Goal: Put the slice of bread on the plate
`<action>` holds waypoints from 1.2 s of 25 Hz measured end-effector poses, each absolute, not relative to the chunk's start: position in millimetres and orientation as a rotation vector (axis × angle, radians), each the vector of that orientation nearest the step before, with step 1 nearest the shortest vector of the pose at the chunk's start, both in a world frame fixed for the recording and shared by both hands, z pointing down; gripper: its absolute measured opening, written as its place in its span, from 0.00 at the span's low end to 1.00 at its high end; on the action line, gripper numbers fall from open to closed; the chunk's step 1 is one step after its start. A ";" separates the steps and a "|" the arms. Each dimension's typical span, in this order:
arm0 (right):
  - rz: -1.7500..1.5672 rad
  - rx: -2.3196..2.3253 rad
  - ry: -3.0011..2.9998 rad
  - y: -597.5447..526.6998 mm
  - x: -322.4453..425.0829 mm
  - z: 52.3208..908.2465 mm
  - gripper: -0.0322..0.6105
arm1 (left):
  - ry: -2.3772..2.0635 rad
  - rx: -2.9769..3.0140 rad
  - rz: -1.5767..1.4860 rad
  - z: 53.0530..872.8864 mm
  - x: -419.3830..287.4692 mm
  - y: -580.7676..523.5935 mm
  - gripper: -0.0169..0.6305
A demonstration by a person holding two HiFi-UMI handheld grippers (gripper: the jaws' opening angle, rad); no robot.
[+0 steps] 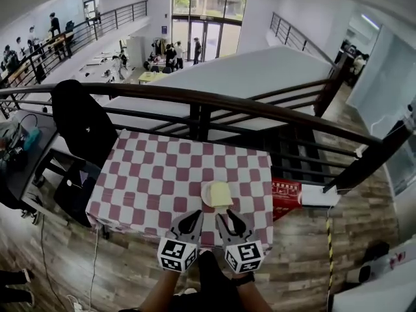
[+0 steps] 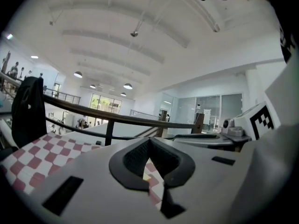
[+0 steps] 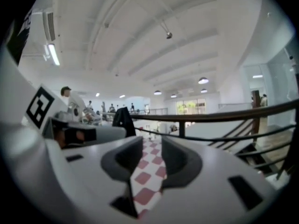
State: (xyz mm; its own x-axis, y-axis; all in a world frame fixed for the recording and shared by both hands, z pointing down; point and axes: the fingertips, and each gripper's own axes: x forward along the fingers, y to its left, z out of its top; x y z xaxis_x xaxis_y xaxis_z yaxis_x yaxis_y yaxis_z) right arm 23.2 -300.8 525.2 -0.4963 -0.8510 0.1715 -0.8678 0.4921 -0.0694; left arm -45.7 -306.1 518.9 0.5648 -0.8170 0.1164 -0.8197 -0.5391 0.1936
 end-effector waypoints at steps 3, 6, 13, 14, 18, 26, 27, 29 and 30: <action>0.174 1.547 -2.653 -259.3 15.0 504.2 0.13 | -1.406 2.644 0.020 503.8 -48.6 -268.4 0.05; 0.151 1.592 -2.696 -226.1 10.7 486.6 0.07 | -1.408 2.675 0.008 493.2 -50.8 -238.3 0.05; -0.016 1.664 -2.667 -181.9 8.8 455.0 0.07 | -1.436 2.733 -0.054 463.5 -58.1 -198.3 0.05; -0.036 1.671 -2.654 -177.3 9.1 452.1 0.07 | -1.438 2.742 -0.058 461.5 -58.3 -193.7 0.05; -0.064 1.715 -2.628 -157.3 11.9 451.0 0.07 | -1.434 2.757 -0.058 465.3 -60.5 -176.3 0.05; -0.101 1.714 -2.623 -139.3 3.9 453.7 0.07 | -1.425 2.718 -0.071 478.5 -65.0 -159.8 0.05; -0.090 1.713 -2.623 -138.8 1.7 455.9 0.07 | -1.424 2.713 -0.072 479.4 -65.9 -159.1 0.05; -0.080 1.693 -2.623 -137.4 -3.8 459.5 0.07 | -1.424 2.702 -0.074 482.2 -67.6 -158.1 0.05; -0.077 1.681 -2.623 -136.8 -6.7 461.0 0.07 | -1.423 2.697 -0.077 483.3 -68.2 -158.1 0.05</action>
State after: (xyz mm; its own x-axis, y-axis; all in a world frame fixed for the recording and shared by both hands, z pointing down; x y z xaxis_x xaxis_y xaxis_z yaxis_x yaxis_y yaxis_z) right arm -6.7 -136.8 461.0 -0.4179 -0.9085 -0.0055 -0.9072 0.4170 0.0551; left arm -68.2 -158.1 483.3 0.5647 -0.8253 -0.0020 -0.8207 -0.5618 0.1041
